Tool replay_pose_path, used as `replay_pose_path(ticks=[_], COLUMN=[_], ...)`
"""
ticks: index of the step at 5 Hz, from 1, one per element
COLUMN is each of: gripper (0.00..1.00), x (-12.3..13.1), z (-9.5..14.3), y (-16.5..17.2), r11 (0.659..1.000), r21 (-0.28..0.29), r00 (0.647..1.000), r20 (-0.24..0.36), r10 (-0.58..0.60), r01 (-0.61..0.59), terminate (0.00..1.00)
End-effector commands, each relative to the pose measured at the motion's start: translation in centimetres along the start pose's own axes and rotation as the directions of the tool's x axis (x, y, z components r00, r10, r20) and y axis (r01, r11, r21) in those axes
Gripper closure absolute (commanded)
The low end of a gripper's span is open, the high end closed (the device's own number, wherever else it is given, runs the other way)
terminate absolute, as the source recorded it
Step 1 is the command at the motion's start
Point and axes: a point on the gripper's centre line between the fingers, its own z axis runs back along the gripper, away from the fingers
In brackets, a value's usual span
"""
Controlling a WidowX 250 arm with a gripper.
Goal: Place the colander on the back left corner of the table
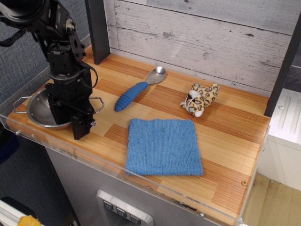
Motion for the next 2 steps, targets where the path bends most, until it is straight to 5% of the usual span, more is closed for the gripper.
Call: replay_pose_path(ticks=[1,2], gripper=[1.00,1.00], x=[0.50,0.56], z=[1.67,1.68], y=[0.46,0.39], r11=[0.999,0.999], r21=[0.053,0.053], r00=[0.999,0.999], r20=[0.047,0.044], r10=[0.002,0.001], r01=[-0.005,-0.003], terminate=[0.00,0.00])
